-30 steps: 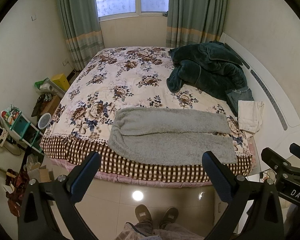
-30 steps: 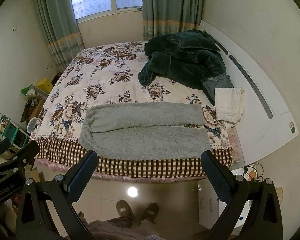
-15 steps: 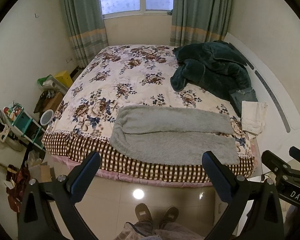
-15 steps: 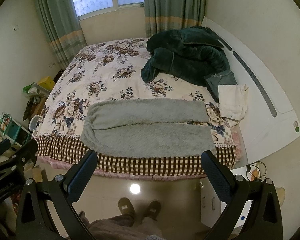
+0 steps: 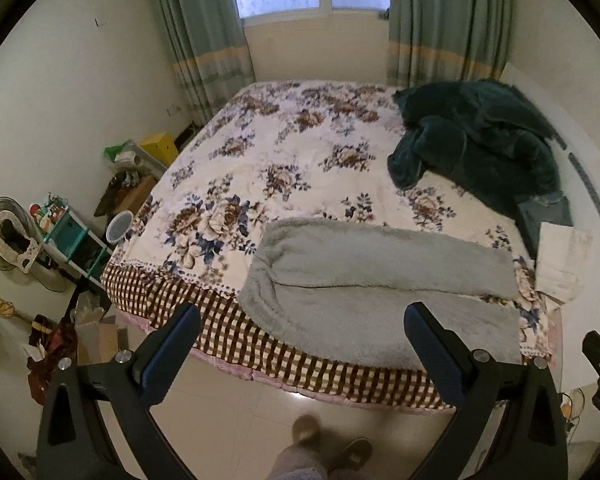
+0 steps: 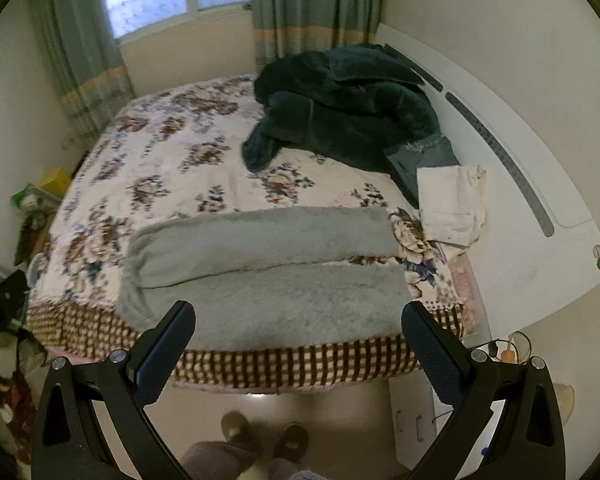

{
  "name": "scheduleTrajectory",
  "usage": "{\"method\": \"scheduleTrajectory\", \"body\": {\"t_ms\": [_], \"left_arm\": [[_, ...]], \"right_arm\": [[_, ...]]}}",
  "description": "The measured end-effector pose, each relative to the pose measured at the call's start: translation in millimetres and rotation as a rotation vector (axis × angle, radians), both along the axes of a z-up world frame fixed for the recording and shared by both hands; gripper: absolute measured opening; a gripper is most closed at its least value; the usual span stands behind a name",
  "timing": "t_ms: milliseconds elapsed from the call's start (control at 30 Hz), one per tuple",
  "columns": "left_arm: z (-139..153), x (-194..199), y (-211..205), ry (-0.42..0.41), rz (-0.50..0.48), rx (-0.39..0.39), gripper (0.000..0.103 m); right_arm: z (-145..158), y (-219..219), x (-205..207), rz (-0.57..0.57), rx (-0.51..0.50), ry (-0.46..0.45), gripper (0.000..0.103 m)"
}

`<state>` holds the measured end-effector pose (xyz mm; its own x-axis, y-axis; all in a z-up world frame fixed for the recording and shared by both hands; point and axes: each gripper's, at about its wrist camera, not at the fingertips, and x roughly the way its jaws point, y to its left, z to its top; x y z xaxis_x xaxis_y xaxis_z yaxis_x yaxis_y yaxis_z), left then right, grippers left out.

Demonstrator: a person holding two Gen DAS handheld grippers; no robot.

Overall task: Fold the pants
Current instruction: 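Lower both grippers onto the waistband end of the grey fleece pants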

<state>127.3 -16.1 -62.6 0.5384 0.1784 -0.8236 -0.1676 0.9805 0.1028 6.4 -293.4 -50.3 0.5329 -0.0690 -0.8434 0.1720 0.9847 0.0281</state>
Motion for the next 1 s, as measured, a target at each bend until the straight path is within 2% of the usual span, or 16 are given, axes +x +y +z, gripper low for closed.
{"method": "scheduleTrajectory", "body": {"t_ms": [267, 400, 600, 767, 867, 1000], "left_arm": [[-79.3, 128.5, 1.9, 0.134, 0.003, -0.013, 0.103], [-131.6, 207.3, 2.2, 0.206, -0.01, -0.038, 0.103], [-207.7, 304.3, 0.2, 0.301, -0.002, -0.059, 0.103], [-275.0, 377.4, 3.6, 0.364, 0.07, -0.078, 0.103], [-321.4, 416.4, 6.1, 0.425, 0.129, -0.112, 0.103], [-392.2, 453.1, 15.6, 0.542, 0.228, -0.172, 0.103]], "right_arm": [[-102.7, -26.8, 139.3, -0.125, 0.022, 0.113, 0.103], [-162.5, -41.2, 225.8, -0.203, 0.061, 0.175, 0.103], [-245.6, -48.9, 343.6, -0.283, 0.08, 0.25, 0.103], [-324.9, -64.4, 427.8, -0.346, 0.096, 0.296, 0.103], [-387.3, -82.5, 476.9, -0.403, 0.122, 0.35, 0.103], [-461.2, -109.4, 513.6, -0.485, 0.173, 0.432, 0.103]]}}
